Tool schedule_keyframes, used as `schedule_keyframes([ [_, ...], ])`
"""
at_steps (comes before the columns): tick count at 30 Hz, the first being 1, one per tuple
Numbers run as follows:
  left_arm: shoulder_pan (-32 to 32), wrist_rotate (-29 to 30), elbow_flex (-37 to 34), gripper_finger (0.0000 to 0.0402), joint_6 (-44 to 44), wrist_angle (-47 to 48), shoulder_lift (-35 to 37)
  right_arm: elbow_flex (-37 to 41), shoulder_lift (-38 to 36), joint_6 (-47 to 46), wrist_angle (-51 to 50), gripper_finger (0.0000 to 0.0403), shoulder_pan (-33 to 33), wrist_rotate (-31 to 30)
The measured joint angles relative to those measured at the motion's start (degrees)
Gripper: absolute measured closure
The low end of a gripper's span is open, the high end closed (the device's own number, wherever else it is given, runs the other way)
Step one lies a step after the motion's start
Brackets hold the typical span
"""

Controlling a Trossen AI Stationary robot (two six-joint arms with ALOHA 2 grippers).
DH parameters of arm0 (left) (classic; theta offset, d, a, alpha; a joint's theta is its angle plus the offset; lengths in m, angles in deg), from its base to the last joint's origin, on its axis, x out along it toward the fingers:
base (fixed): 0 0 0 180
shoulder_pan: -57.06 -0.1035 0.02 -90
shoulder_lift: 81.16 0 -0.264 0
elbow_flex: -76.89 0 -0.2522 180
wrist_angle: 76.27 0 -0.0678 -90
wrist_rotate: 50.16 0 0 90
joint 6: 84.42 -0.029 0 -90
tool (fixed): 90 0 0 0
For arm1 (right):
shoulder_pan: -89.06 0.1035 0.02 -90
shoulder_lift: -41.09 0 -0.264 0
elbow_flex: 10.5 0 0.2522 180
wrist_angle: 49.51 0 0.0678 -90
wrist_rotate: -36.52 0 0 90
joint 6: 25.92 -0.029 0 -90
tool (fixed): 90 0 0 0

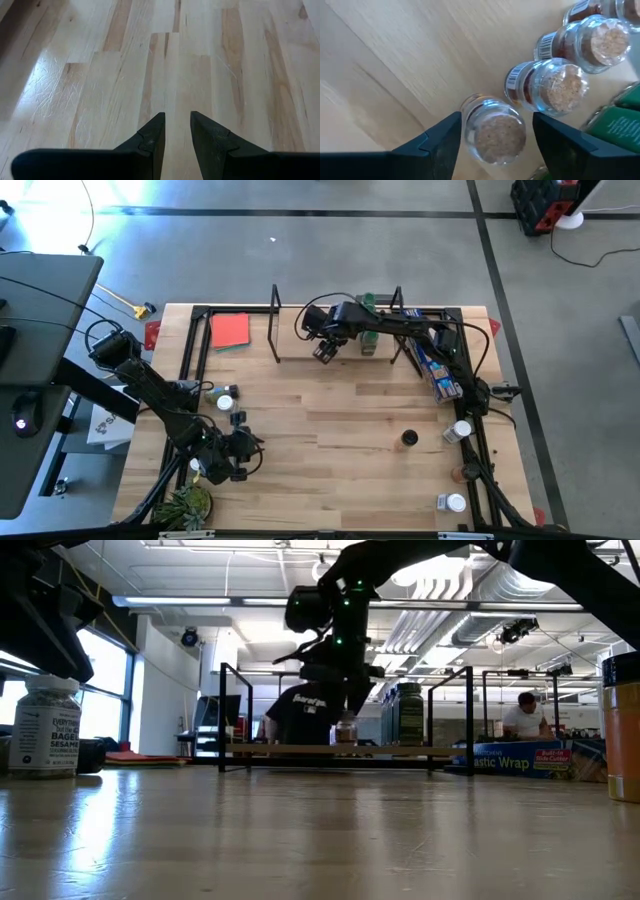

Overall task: Shelf spices
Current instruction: Put the transparent seasoning bottle on the shelf aligned with the other transparent seasoning bottle, then put the white seasoning bottle on the shelf

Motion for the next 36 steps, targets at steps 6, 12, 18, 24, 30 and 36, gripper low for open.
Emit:
schedule_keyframes([
  [6,0.0,0.1,0.2,0.0315,0.0,0.0,0.0,0.0,-3.6,3.7,-0.3,0.0163,2.1,-1.8],
  [12,1.8,0.7,5.4,0.0315,-3.9,4.1,2.6,0.0,-10.7,4.9,0.0,0.0163,10.8,-12.6],
  [18,3.3,0.4,13.7,0.0315,-2.2,19.5,8.8,0.0,-13.0,1.3,0.5,0.0163,24.0,-17.7],
  [24,-1.0,-14.5,21.7,0.0314,11.2,39.2,14.8,0.0,-10.3,-9.7,1.1,0.0163,37.4,-26.1],
  [30,-9.2,-25.8,21.4,0.0283,22.1,52.2,19.8,0.0,-7.9,-17.8,0.9,0.0163,47.0,-37.3],
  [36,-18.2,-26.3,16.3,0.0203,25.5,55.9,22.6,0.0,-7.8,-23.1,-2.8,0.0163,50.8,-42.3],
])
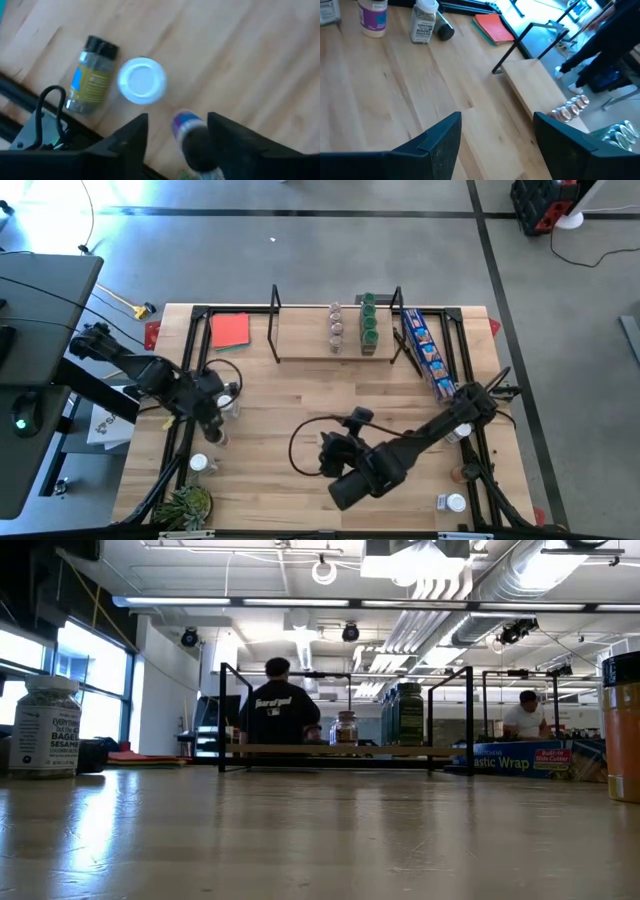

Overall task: Shelf spices
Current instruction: Put the white seasoning bottle on the shelf

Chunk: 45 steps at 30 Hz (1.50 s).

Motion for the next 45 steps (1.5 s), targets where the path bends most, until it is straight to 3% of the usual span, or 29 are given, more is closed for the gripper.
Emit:
schedule_keyframes([
  [5,-7.5,-0.7,-5.4,0.0141,2.0,-2.3,0.8,0.0,0.0,-4.2,-2.8,0.0163,0.3,-0.8],
  [9,-13.1,-3.6,-8.9,0.0116,1.1,-5.3,0.8,0.0,0.0,-5.1,-3.2,0.0162,0.3,-1.2],
  [23,-26.2,-10.1,-15.6,0.0110,-4.5,-13.9,-0.6,0.0,0.0,-5.4,-3.2,0.0162,1.1,-1.2],
  [32,-29.1,-14.5,-16.7,0.0127,-6.8,-15.0,-3.5,0.0,0.0,-6.6,-3.7,0.0162,1.7,-1.2],
  [38,-29.7,-16.0,-16.4,0.0195,-9.0,-14.7,-3.5,0.0,0.0,-6.8,-3.7,0.0163,1.7,-1.2],
  [45,-29.6,-15.8,-9.7,0.0210,-18.1,-14.8,-3.9,0.0,0.0,-9.1,-6.4,0.0163,4.2,-1.3],
])
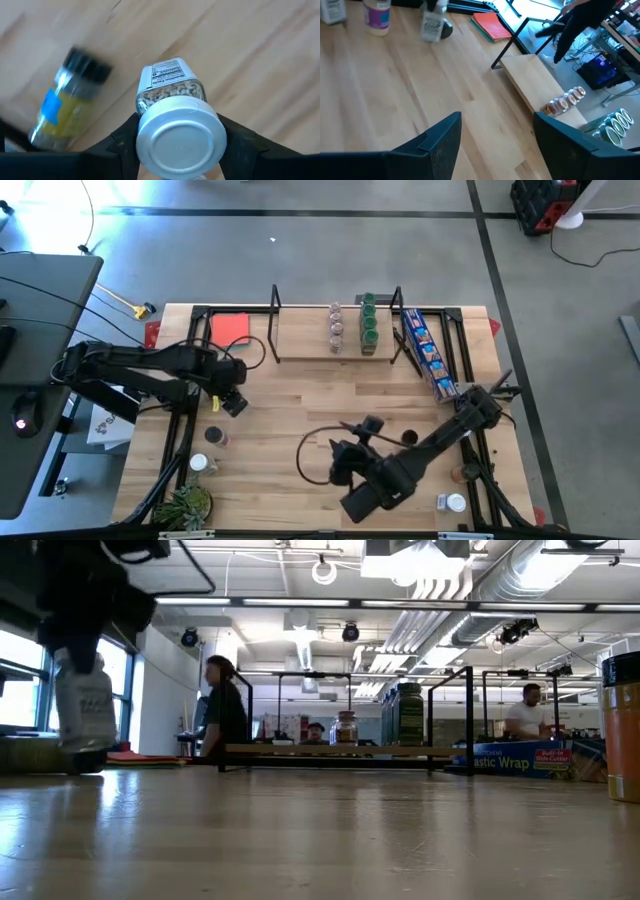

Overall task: Shelf spices
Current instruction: Put the white seasoning bottle on the shelf

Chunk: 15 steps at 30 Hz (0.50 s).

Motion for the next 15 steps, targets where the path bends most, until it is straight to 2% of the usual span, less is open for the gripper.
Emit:
schedule_keyframes([
  [4,1.3,-0.4,8.5,0.0210,-6.0,2.1,-3.1,0.0,0.0,-5.4,-5.3,0.0163,2.0,0.0],
  [7,3.2,-0.8,18.7,0.0210,-11.0,5.4,-9.1,0.0,0.0,-10.5,-9.9,0.0163,3.3,0.0],
  [10,4.1,-1.0,32.8,0.0210,-19.5,11.1,-18.4,0.0,0.0,-15.1,-14.4,0.0162,4.1,0.4],
  [15,0.5,3.1,59.2,0.0210,-44.1,24.9,-38.2,0.0,-0.4,-12.1,-14.2,0.0163,4.2,5.0],
])
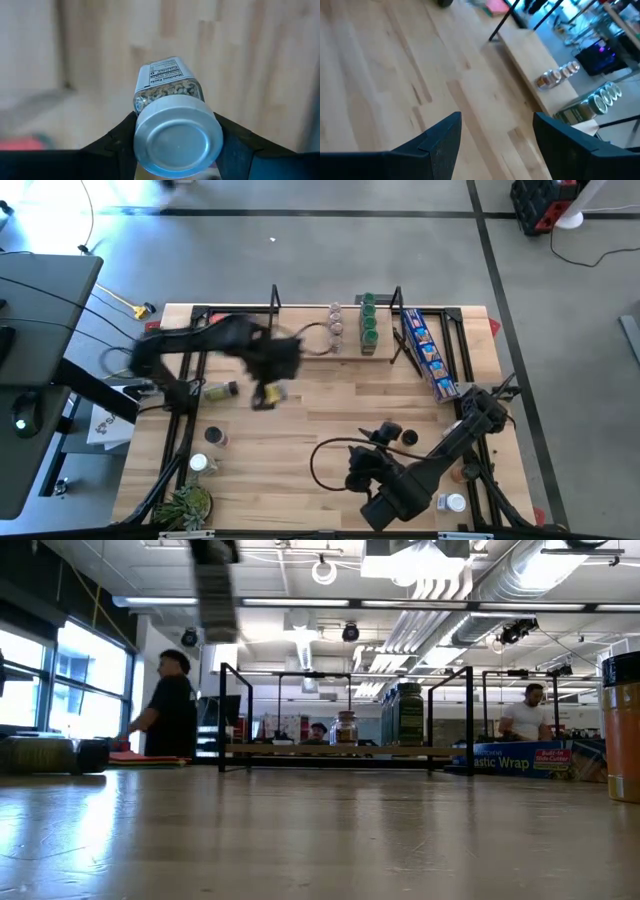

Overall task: Shelf spices
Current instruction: Put the white seasoning bottle on the shelf

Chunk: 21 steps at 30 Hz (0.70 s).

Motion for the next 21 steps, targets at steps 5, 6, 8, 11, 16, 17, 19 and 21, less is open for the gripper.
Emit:
schedule_keyframes([
  [5,-8.7,3.8,17.7,0.0210,-18.0,0.0,-14.7,0.0,-0.7,7.1,0.0,0.0163,0.0,4.9],
  [6,-10.8,5.1,19.6,0.0210,-19.5,0.1,-16.7,0.0,-0.8,8.2,0.1,0.0163,0.0,5.5],
  [8,-15.1,6.4,21.0,0.0210,-21.9,-0.8,-19.2,0.0,-1.4,9.7,0.0,0.0163,0.0,6.2],
  [11,-22.0,4.0,21.1,0.0210,-22.2,-1.9,-20.5,0.0,-2.2,11.6,0.0,0.0163,0.2,7.6],
  [16,-30.6,7.9,20.8,0.0210,-31.5,-1.6,-20.1,0.0,-4.0,14.5,0.0,0.0163,0.2,8.6],
  [17,-31.7,8.3,20.8,0.0210,-34.2,-2.1,-20.2,0.0,-4.2,15.1,0.0,0.0163,0.2,8.7],
  [19,-33.3,8.1,20.7,0.0210,-39.0,-4.4,-20.4,0.0,-4.7,16.2,0.0,0.0163,0.2,9.0],
  [21,-34.8,7.3,20.8,0.0210,-42.9,-7.4,-20.7,0.0,-5.3,17.3,0.0,0.0163,0.1,9.3],
])
